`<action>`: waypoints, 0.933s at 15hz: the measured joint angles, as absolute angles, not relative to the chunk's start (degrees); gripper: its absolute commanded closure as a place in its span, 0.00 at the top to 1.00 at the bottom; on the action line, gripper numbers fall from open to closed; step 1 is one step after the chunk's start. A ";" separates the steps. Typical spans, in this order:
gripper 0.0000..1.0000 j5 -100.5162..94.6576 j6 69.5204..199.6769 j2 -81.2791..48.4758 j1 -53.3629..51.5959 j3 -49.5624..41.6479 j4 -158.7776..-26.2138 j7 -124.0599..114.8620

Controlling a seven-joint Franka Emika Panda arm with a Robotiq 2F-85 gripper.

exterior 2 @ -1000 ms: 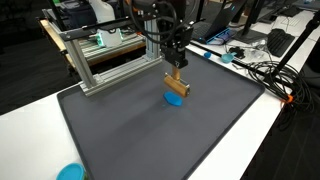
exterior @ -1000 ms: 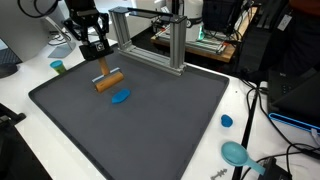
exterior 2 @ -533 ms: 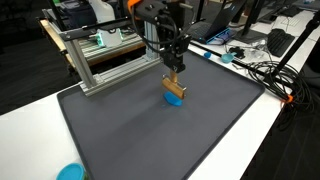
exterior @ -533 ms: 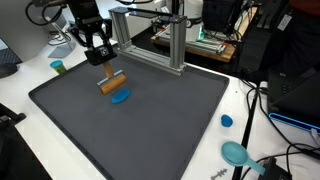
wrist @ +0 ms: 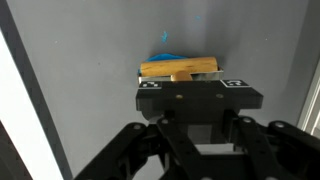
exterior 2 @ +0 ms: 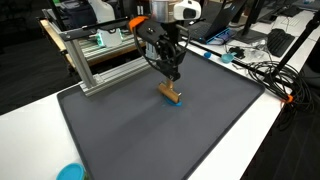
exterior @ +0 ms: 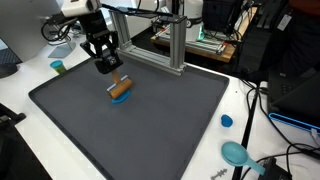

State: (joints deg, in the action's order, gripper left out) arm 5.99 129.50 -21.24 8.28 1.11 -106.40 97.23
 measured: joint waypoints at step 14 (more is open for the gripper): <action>0.21 1.94 124.24 -21.00 6.99 1.31 -103.32 96.67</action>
State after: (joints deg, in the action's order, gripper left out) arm 1.94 124.24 -21.00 6.99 1.31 -103.32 96.67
